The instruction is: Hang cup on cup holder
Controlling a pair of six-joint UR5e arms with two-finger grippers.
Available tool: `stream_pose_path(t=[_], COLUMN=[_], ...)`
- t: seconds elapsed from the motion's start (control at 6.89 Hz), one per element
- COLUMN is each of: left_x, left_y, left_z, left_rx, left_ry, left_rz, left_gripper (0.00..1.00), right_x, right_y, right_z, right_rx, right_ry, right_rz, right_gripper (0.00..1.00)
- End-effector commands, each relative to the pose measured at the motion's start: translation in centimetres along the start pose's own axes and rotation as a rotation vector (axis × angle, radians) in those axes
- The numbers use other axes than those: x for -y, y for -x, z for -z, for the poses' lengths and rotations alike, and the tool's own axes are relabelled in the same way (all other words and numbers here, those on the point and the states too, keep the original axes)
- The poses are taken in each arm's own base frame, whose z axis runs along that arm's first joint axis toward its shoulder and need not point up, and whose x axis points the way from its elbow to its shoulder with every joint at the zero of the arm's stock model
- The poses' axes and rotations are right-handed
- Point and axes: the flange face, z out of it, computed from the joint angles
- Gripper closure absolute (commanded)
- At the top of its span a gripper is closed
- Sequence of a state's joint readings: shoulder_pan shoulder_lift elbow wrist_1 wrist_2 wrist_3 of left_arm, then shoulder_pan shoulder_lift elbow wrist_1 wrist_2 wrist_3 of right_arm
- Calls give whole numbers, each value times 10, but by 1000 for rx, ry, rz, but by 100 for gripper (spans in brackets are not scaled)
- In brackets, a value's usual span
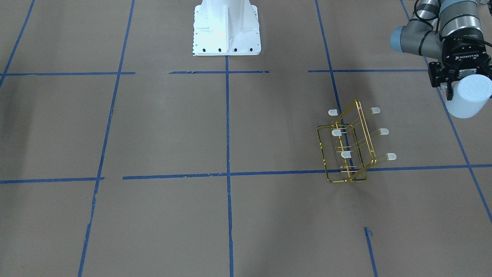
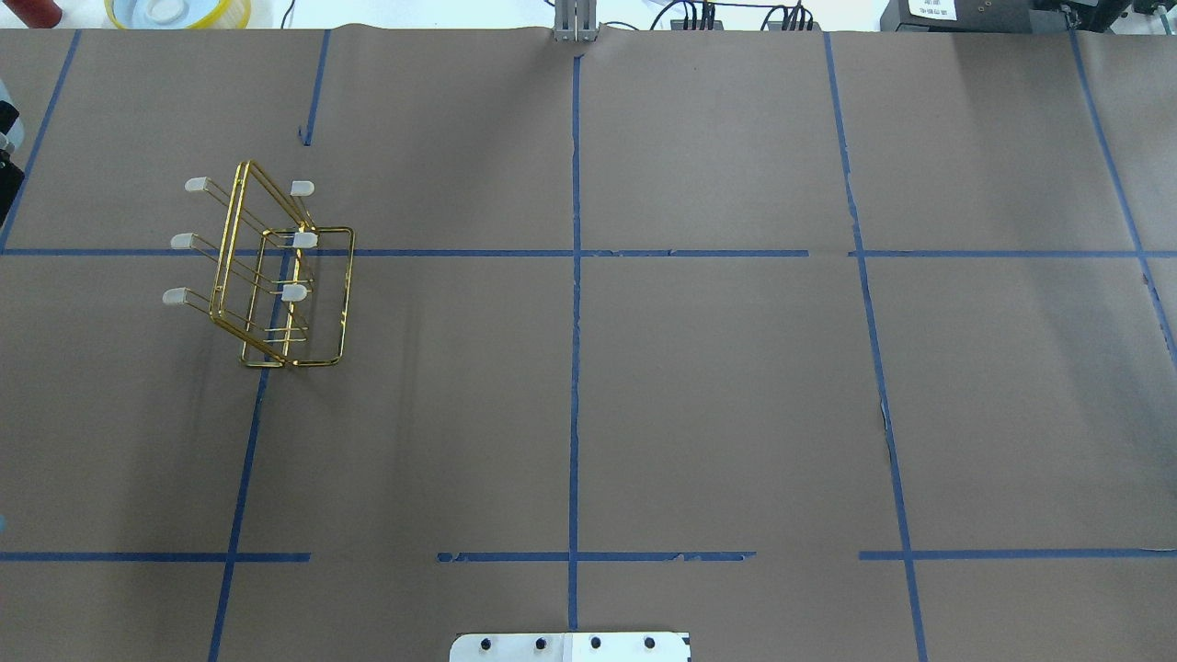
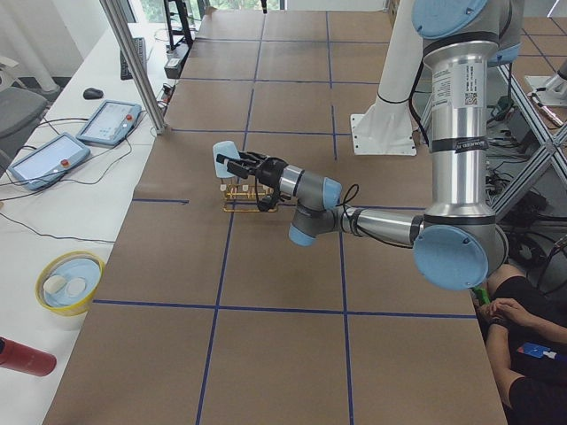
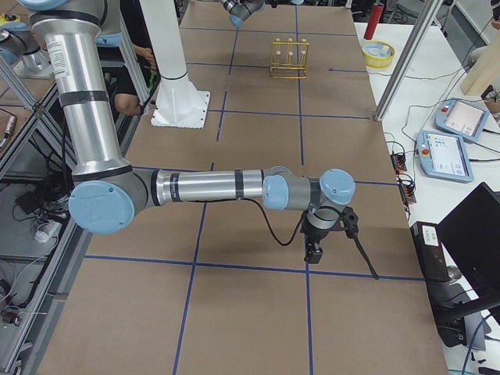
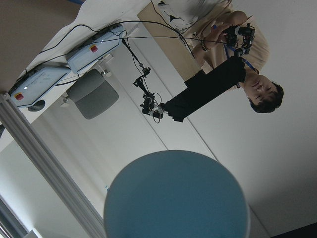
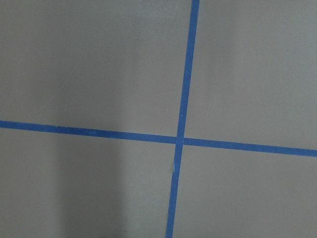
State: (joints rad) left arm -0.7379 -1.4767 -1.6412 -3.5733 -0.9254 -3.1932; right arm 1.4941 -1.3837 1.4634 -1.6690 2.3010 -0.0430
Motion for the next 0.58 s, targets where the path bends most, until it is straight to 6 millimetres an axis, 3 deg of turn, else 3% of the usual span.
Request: stream_pose_path(t=[0.0, 0.44], left_x=[14, 25], left_y=[41, 93], left_z=[29, 55], left_rx=[-73, -151], left_ry=[-19, -80], left_rz=[133, 178], left_gripper=[100, 100], right_x=[0, 0], right_y=[0, 0], right_z=[0, 0], right_rx=[0, 0], right_ry=[0, 0], right_rz=[0, 0], right_gripper=[0, 0])
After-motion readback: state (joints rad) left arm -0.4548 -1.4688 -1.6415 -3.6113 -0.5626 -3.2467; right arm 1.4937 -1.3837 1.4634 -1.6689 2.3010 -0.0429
